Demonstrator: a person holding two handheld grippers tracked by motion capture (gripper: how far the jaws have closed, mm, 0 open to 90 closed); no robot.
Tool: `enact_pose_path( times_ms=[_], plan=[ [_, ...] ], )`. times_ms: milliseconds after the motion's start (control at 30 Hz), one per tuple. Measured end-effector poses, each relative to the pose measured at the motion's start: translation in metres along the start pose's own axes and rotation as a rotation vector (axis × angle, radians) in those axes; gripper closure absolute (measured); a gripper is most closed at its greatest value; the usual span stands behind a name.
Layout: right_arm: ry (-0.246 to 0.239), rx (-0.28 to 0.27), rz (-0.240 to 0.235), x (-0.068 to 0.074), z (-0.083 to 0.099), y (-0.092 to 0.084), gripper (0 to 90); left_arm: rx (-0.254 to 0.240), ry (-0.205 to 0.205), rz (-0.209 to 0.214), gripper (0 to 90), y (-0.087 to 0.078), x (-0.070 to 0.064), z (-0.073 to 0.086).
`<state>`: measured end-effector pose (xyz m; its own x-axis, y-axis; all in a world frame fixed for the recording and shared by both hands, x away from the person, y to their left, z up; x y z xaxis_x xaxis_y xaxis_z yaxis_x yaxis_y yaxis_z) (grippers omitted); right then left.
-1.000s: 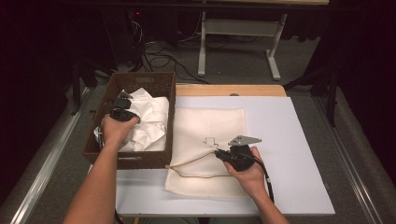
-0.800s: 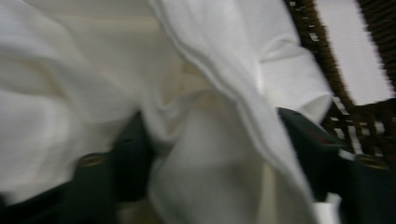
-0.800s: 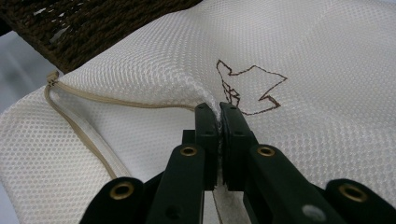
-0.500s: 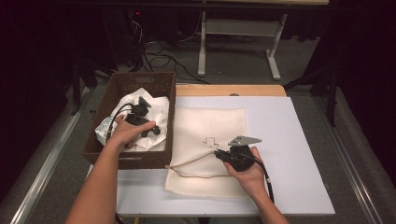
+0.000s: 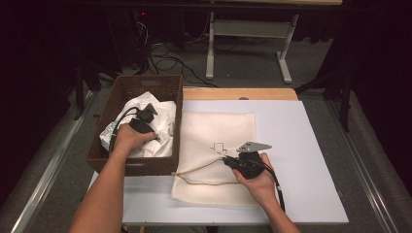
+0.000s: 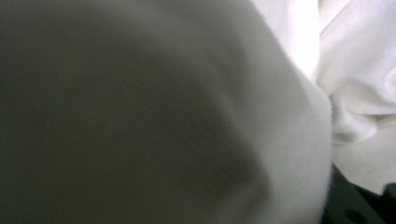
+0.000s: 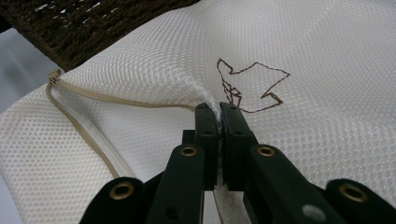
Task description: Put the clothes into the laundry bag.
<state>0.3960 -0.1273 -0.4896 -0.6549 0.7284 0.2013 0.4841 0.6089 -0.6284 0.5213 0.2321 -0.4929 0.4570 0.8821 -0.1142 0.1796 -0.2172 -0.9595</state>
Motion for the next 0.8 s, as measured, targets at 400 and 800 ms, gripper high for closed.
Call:
enact_pose_path(
  times_ms=[400, 800],
  plan=[
    [-0.004, 0.003, 0.003, 0.000, 0.001, 0.002, 87.8, -0.160, -0.090, -0.012, 0.2, -0.011, 0.001, -0.006],
    [-0.003, -0.006, -0.005, -0.002, 0.001, -0.001, 87.8, 0.024, 0.078, -0.135, 29.5, 0.015, -0.014, -0.013]
  ],
)
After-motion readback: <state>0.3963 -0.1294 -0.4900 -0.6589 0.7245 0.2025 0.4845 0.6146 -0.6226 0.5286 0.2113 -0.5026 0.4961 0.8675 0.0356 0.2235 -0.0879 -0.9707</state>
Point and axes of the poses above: each handheld gripper's, and its own axes: y roughly forward along the jaws, z roughly out of its underside, x roughly to its left, the point moved 2 cm from there along y, roughly forward along the jaws, and after that the axes turned 4 degrees about y, right-handed, at the moved point
